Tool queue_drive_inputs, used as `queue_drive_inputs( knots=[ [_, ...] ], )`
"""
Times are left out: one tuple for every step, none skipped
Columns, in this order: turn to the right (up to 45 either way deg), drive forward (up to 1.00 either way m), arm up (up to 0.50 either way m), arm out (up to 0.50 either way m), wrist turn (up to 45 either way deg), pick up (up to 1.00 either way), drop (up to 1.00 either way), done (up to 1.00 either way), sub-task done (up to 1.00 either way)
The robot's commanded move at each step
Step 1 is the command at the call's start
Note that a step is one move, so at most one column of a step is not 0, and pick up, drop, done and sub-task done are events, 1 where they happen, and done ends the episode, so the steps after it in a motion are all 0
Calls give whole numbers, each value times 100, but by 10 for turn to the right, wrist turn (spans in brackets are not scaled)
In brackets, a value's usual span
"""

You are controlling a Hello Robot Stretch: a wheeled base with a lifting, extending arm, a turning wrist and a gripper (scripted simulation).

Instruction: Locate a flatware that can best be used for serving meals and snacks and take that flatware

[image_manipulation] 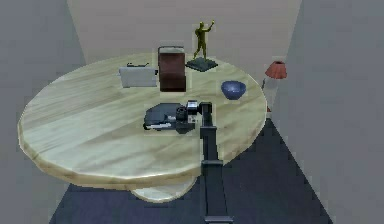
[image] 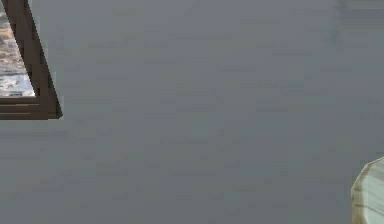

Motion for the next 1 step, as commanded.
queue_drive_inputs(
  knots=[
    [0,0,10,0,0,0,0,0,0]
  ],
)
